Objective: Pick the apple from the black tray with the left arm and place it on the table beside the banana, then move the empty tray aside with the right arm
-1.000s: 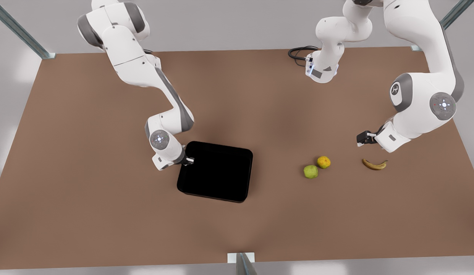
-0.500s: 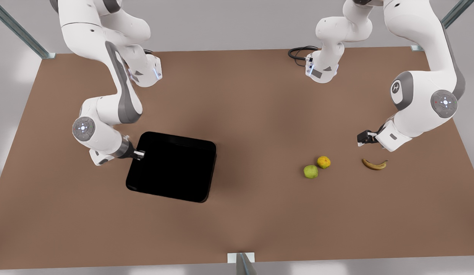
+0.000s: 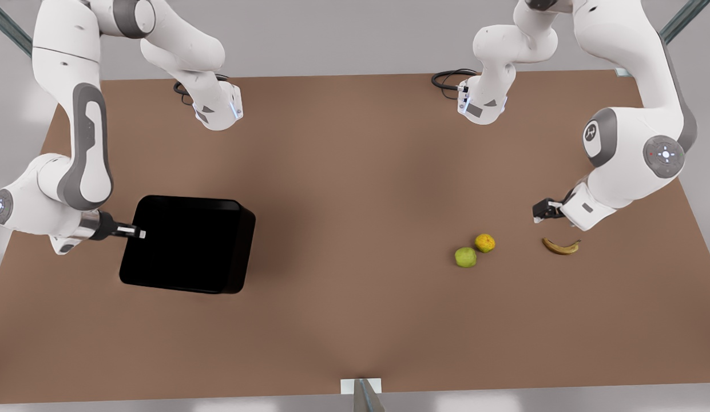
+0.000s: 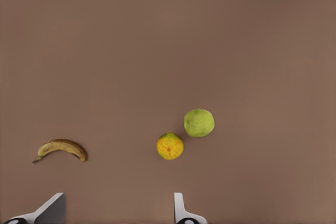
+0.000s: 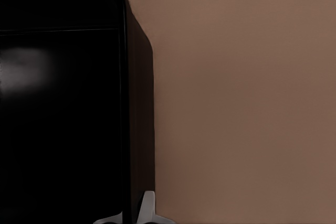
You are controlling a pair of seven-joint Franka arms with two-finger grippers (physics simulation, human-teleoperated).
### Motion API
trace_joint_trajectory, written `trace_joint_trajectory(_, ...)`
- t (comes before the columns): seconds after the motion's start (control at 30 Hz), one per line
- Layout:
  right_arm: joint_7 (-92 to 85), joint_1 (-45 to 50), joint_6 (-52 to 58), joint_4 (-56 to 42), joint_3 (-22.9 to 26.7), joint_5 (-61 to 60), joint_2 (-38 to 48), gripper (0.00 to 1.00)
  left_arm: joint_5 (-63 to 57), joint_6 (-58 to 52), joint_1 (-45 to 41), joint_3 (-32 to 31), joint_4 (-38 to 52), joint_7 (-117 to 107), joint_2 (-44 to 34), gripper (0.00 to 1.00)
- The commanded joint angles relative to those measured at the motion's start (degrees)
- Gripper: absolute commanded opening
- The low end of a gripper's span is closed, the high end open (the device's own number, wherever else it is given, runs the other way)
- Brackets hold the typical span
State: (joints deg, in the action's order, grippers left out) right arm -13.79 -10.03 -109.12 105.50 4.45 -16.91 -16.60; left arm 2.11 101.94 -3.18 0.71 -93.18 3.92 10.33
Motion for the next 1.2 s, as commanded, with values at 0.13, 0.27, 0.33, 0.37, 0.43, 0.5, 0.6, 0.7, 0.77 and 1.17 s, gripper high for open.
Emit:
trace_joint_trajectory(0.13, -36.48, -2.8, -7.15, -0.12, -0.14, -1.37, -7.04, 0.14, 0.0, 0.8, 0.01, 0.0, 0.28, -1.9, 1.09, 1.0)
trace_joint_trajectory(0.27, -40.79, -4.3, -8.47, -0.82, -0.32, -4.8, -10.64, 0.14, -0.09, 0.89, 0.01, 0.0, 0.37, -1.9, 1.18, 1.0)
trace_joint_trajectory(0.33, -42.02, -4.65, -10.58, -1.53, -0.41, -4.8, -12.93, 0.14, -0.09, 0.89, 0.01, 0.0, 0.37, -1.9, 1.18, 1.0)
trace_joint_trajectory(0.37, -42.11, -4.65, -10.93, -1.53, -0.41, -4.8, -13.81, 0.14, -0.09, 0.89, 0.01, 0.0, 0.37, -1.9, 1.18, 1.0)
trace_joint_trajectory(0.43, -42.19, -4.65, -12.08, -1.53, -0.49, -4.8, -14.25, 0.15, -0.09, 0.89, 0.01, 0.0, 0.37, -1.9, 1.18, 1.0)
trace_joint_trajectory(0.5, -42.19, -4.65, -12.08, -1.61, -0.49, -4.8, -14.25, 0.25, -0.09, 0.89, -0.07, 0.0, 0.37, -2.95, 1.09, 1.0)
trace_joint_trajectory(0.6, -42.11, -4.56, -11.99, -1.79, -0.49, -4.8, -14.25, 0.62, -0.18, 0.89, -0.07, 0.0, 0.46, -3.04, 1.09, 1.0)
trace_joint_trajectory(0.7, -38.6, -2.55, -5.5, -6.44, -1.02, -4.89, -13.28, 0.74, -0.18, 0.89, -0.07, 0.0, 0.46, -3.04, 1.18, 1.0)
trace_joint_trajectory(0.77, -27.35, 2.29, 8.65, -15.22, -1.2, -4.27, -10.03, 0.8, -0.18, 0.89, -0.07, 0.0, 0.46, -3.04, 1.18, 1.0)
trace_joint_trajectory(1.17, 32.87, 28.4, 14.2, -22.44, -0.93, 11.64, -4.49, 1.0, -0.09, 0.8, -0.07, 0.0, 0.46, -3.04, 1.0, 1.0)
